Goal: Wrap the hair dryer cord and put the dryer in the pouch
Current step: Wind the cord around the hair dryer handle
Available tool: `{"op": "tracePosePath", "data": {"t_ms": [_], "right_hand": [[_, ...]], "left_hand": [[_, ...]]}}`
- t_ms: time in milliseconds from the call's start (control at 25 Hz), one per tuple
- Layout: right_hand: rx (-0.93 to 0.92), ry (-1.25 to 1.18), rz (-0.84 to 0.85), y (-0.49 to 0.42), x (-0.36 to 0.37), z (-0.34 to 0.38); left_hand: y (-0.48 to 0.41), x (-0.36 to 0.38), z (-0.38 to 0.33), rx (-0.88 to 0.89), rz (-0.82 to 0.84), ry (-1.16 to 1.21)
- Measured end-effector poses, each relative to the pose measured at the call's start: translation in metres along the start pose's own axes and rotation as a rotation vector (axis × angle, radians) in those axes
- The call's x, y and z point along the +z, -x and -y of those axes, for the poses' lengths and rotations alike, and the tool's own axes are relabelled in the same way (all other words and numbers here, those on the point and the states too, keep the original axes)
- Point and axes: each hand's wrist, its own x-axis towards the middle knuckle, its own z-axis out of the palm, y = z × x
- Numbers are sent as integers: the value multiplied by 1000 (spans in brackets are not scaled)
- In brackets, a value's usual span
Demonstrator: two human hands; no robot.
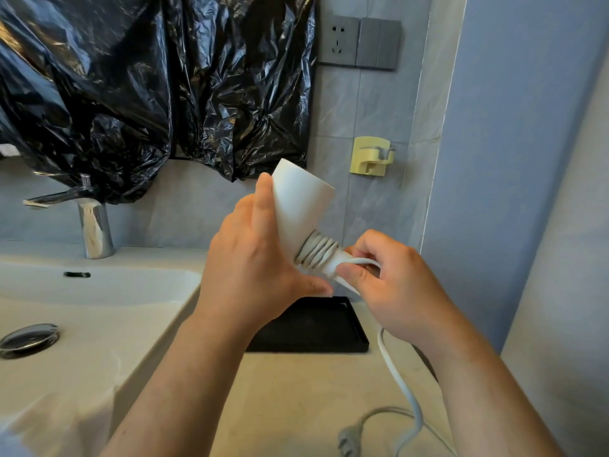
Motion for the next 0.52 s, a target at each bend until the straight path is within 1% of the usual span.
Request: {"op": "tracePosePath", "data": {"t_ms": [120,240,360,520], "right_hand": [[9,22,67,1,-2,2],[31,32,113,2,-4,2],[42,25,105,1,-1,2],[28,-25,76,1,3,4]], "left_hand": [[1,1,-1,16,-15,13],[1,4,2,85,-44,39],[3,5,5,127,-36,62],[2,-4,10,-13,59,244]]}}
